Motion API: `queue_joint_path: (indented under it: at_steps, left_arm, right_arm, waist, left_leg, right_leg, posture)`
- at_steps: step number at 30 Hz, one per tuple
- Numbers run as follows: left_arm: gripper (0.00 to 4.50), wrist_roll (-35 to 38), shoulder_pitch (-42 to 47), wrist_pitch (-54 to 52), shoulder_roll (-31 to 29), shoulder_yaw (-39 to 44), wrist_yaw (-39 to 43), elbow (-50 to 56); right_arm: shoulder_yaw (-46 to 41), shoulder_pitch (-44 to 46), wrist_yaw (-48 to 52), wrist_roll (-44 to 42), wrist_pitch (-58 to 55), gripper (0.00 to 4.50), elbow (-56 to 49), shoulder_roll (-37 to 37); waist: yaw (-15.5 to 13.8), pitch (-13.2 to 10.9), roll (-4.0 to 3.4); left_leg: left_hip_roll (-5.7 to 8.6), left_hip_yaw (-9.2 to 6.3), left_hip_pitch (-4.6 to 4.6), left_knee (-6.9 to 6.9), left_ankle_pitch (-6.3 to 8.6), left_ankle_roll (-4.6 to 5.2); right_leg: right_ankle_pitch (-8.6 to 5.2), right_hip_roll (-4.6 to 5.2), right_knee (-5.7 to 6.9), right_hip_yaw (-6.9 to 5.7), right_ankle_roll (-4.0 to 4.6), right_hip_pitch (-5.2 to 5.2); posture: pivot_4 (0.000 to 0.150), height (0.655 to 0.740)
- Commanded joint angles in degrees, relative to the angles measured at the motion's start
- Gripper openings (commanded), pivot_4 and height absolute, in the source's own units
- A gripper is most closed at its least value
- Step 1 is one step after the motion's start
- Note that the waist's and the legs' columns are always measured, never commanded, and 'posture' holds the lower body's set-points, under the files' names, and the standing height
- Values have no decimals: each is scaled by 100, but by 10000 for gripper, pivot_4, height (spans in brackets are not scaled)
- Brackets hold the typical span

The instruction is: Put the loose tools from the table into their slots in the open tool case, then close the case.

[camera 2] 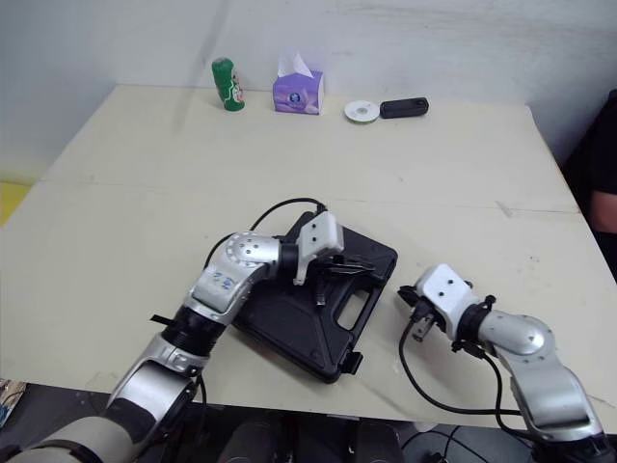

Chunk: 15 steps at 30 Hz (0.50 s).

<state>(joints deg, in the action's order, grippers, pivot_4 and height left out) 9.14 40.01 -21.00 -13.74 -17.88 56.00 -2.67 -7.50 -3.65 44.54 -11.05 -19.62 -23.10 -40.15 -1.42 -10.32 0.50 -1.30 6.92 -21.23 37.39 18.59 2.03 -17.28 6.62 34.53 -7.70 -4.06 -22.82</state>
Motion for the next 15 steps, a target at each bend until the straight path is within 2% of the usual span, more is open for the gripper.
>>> queue_joint_path:
  at_steps: [1,6,11,15]
  left_arm:
    - [274,352,-154,155,-276,138,360,816]
    - [274,586,-486,192,-704,192,587,1493]
    - [274,807,-880,-155,-1027,95,612,2207]
    - [274,719,-1177,-325,-1242,-63,507,2567]
  right_arm:
    - [-470,-216,27,-366,488,0,-136,174]
    - [-669,-902,439,-521,1194,0,-141,155]
    - [-601,-1532,823,-899,1287,0,-241,175]
    - [-307,-1965,1199,-618,1890,0,33,72]
  waist:
    - [-3,-1,-1]
    - [-15,-3,-3]
    - [-11,-5,-3]
    - [-10,-6,-4]
  left_leg:
    - [0,0,-1,1,-1,1]
    - [3,-2,0,2,-2,4]
    - [4,-3,4,5,-1,11]
    - [4,-6,7,4,-1,11]
  right_leg:
    - [0,0,-1,-1,-1,1]
    - [2,0,-8,-2,-5,9]
    - [8,2,-9,6,-14,15]
    - [8,1,-5,8,-13,16]
  posture:
    - [1500,7400]
    - [1500,7400]
    - [1500,7400]
    - [1500,7400]
